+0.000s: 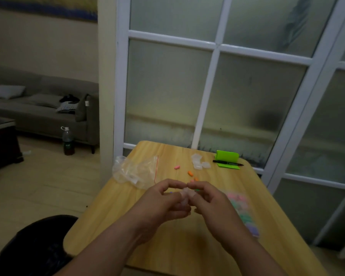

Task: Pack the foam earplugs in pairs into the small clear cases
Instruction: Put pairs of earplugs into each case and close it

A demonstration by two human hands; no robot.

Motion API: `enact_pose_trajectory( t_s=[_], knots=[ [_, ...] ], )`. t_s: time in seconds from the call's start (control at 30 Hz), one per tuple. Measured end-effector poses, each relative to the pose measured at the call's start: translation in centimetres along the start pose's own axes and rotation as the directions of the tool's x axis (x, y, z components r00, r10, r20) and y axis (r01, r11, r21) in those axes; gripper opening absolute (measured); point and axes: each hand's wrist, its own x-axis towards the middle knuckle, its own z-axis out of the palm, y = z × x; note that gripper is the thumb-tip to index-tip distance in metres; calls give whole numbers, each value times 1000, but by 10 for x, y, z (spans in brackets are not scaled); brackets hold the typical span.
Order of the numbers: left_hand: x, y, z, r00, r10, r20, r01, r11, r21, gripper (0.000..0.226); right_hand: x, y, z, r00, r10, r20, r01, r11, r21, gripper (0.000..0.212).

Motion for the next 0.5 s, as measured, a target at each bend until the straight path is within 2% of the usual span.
enact_pose_trajectory(
  t_s=[0.17,0.5],
  knots=[
    [1,-3,4,1000,-14,22,13,999,41,17,6,5,-3,994,104,-21,-101,987,124,8],
    [7,-8,8,998,-40,39,36,995,97,22,10,14,-9,990,143,8,-143,984,108,16]
  ],
)
